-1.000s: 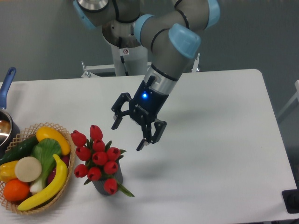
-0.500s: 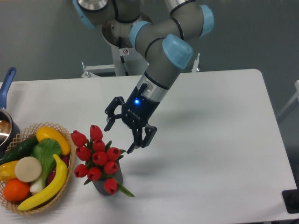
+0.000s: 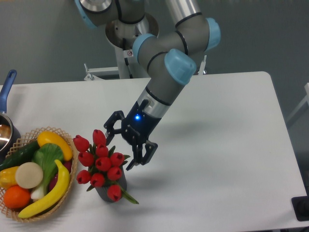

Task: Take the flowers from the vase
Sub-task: 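Lower the gripper around the tulip stems above the vase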

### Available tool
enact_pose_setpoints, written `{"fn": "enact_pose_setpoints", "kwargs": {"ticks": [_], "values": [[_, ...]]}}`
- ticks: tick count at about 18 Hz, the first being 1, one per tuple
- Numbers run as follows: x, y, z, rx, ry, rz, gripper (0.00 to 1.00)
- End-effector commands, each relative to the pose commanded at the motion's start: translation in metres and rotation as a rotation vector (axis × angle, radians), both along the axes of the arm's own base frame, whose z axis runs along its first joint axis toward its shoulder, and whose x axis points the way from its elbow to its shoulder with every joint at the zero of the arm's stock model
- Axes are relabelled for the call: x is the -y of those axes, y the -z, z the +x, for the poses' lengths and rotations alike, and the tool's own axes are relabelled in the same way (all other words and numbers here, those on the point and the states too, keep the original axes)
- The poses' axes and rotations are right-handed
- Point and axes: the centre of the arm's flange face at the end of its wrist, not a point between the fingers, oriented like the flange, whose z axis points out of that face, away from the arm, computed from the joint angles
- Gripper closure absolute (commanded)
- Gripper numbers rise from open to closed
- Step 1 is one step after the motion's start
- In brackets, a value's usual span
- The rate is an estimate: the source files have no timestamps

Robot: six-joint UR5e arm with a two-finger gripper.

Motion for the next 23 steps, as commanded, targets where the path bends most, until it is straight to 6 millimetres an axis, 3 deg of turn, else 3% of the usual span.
{"fn": "enact_pose_setpoints", "kwargs": {"ticks": [9, 20, 23], "values": [[-0.015, 0.005, 0.016, 0.004, 0.036, -0.005, 0.0], [-0.021, 0.014, 0.012, 0.016, 0.045, 0.004, 0.0], [-0.024, 0.009, 0.012, 0.038, 0.058, 0.039, 0.0]]}}
